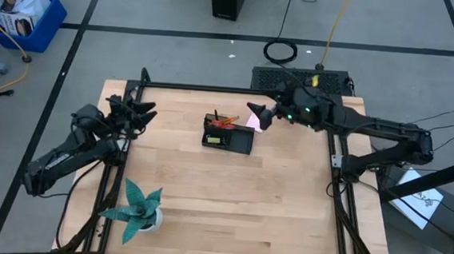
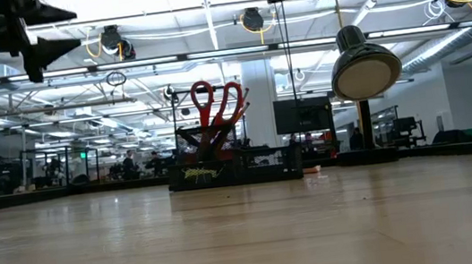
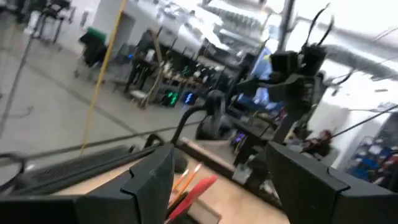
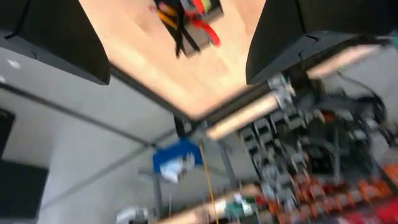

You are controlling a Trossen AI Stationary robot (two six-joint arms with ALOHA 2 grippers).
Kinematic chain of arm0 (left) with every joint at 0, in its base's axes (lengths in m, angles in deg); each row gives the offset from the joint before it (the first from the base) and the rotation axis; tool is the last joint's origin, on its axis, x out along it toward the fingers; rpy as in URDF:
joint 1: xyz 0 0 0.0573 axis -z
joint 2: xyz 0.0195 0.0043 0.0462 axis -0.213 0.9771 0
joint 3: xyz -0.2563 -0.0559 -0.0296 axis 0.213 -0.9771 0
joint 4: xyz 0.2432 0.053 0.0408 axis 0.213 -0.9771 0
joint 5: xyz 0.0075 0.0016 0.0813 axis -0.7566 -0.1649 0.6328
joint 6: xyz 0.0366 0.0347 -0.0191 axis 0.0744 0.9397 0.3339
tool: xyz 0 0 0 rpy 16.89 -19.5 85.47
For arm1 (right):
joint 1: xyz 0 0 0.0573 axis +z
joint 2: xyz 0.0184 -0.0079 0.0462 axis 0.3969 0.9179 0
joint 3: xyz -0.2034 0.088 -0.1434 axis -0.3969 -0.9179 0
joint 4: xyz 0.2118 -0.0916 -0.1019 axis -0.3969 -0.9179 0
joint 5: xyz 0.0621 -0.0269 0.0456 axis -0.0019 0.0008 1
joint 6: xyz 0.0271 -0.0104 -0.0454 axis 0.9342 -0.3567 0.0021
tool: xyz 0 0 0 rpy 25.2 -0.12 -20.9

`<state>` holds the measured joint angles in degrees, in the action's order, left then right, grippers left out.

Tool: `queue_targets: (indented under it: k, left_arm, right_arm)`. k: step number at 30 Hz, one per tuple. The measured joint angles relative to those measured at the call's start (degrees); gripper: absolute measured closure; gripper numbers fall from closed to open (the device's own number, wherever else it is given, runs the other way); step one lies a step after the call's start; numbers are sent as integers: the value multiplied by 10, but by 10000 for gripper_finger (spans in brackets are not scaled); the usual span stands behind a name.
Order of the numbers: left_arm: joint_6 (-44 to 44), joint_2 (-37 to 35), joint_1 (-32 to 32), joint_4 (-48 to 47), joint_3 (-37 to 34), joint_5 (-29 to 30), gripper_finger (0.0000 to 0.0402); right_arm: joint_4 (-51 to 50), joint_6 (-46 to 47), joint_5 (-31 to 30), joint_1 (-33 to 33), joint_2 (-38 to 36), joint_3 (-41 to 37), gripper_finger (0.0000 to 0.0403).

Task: Pick and place office supplies into organizer
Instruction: Put the pink sticky notes into the black desk organizer

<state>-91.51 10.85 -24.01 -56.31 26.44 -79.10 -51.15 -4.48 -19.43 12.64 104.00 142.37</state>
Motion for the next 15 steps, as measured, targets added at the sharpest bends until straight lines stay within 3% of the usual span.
queue_targets:
  k: [8,15]
  left_arm:
    - [-3,0,0,-18,0,31,146]
    - [20,0,0,-18,0,27,146]
  right_arm:
    - [-139,43,101,-58,83,102,39]
    - [-202,-20,207,-104,143,166,39]
